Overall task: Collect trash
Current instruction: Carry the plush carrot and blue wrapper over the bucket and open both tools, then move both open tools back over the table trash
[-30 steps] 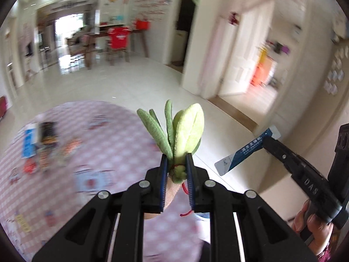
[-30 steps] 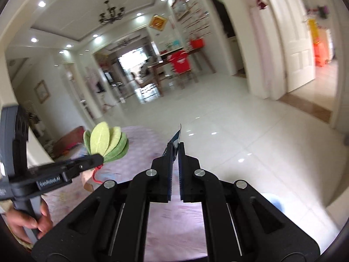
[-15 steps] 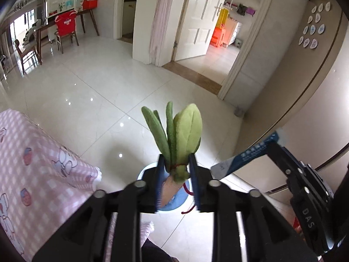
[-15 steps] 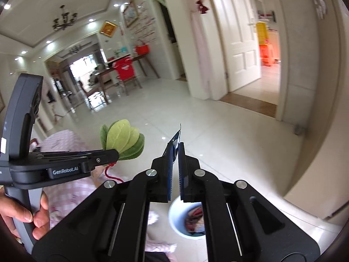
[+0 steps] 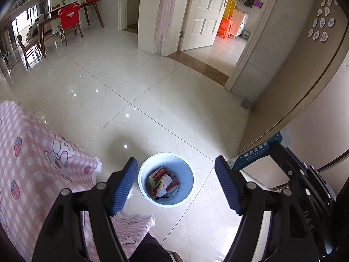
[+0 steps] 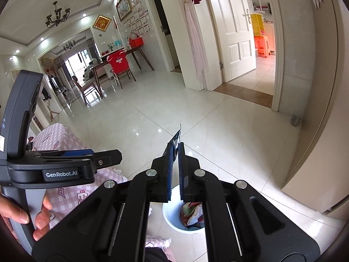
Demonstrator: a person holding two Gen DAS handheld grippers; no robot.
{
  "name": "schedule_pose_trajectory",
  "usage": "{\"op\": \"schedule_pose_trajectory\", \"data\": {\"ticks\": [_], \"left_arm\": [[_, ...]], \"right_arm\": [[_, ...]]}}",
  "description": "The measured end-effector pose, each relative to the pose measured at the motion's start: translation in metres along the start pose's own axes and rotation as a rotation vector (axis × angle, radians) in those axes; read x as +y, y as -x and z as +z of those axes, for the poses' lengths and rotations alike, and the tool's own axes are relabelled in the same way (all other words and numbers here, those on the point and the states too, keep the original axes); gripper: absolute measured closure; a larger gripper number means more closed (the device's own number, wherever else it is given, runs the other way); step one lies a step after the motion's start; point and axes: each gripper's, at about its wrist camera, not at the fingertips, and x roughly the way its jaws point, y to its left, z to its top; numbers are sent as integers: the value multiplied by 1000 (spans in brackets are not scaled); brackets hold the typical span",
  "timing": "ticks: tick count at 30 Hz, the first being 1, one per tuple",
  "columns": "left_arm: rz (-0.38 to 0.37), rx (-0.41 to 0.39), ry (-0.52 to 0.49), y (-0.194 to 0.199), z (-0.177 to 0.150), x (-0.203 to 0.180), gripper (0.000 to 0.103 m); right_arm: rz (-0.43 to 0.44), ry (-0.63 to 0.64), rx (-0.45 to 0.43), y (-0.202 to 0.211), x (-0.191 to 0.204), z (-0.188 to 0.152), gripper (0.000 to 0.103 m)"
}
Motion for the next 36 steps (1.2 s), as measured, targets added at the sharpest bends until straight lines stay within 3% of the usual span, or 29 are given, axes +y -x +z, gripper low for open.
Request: {"op": "schedule_pose_trajectory", "data": {"ticks": [17,19,21,22,23,36], "left_arm": [[22,-30,44,14,-2,27,29],[22,-29,50,15,-3,31,28],[24,-21,52,13,-5,35,28],[25,-19,53,12,-5,37,28],[27,-16,54,12,-6,38,28],[30,-55,82,45,-25,51,28]], "right_arm": [[17,19,-3,-17,23,6,97],[11,9,18,-28,23,4,91],[23,-25,47,-37,19,0,73],[24,-33,55,-40,19,-2,52],[22,-39,59,-42,18,-4,49],[84,-13,61,-19,42,0,49]]}}
